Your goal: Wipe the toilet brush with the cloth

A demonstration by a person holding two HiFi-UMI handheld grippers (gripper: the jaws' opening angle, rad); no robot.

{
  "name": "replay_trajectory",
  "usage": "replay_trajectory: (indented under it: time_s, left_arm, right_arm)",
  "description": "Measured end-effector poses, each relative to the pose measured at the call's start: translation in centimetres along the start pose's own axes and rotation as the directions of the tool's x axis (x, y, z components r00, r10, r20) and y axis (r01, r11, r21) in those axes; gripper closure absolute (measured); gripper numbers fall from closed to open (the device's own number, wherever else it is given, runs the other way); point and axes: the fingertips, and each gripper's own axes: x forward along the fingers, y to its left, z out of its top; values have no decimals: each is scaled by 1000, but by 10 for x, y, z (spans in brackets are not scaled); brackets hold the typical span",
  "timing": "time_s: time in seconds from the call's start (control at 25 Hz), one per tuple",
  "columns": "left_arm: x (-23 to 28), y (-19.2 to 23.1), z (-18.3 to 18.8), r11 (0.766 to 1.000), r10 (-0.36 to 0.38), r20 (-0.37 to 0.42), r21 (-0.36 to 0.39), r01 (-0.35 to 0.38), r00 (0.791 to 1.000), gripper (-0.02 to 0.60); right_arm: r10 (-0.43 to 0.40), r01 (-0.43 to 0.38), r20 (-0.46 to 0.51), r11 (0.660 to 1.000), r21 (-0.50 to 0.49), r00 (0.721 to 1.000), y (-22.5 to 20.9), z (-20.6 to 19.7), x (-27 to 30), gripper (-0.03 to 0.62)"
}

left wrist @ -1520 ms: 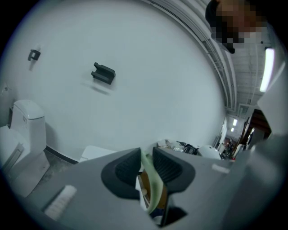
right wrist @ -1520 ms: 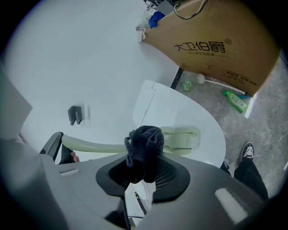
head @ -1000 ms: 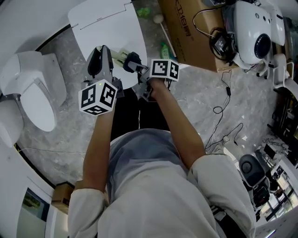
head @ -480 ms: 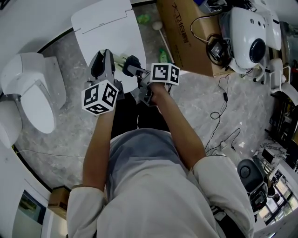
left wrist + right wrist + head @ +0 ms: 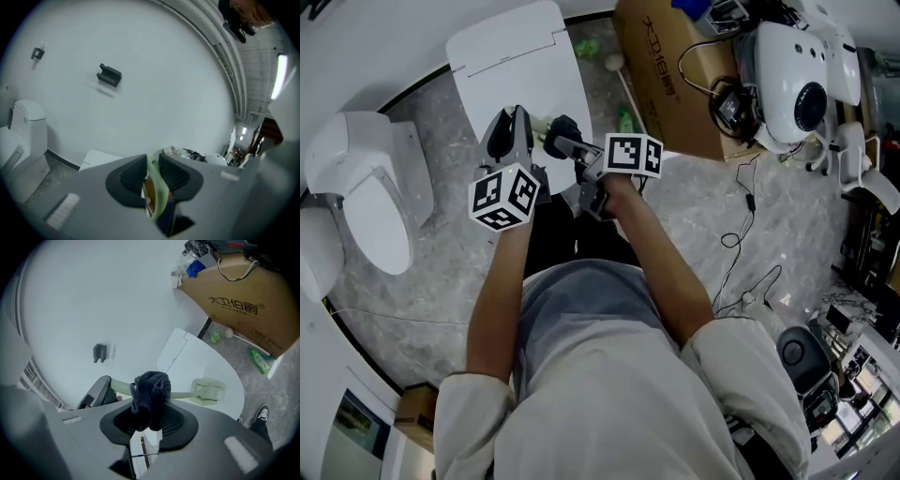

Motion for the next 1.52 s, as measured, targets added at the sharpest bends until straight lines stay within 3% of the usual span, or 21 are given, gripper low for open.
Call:
replay_trajectory:
  time_s: [0.84,1.16,1.36,1.52]
  left_arm:
    - [-4,-1,3,1000,-13,-29,8,13,1000,581]
    - [-6,-4,5,996,-42,-40,82,45,998,581]
    - [-14,-9,2,994,-33,-60,106,39,998,581]
    - [-20,-10,10,992,-17,-33,124,21,999,581]
  right_arm:
    - [76,-76,4,995,-66,997,50,9,-10,507]
    - [107,-106,7,989,-105,994,59,13,-17,507]
    - [131,-127,15,982,-139,991,63,16,-27,507]
    - [140,-135,10,971,-195,990,65,21,-33,507]
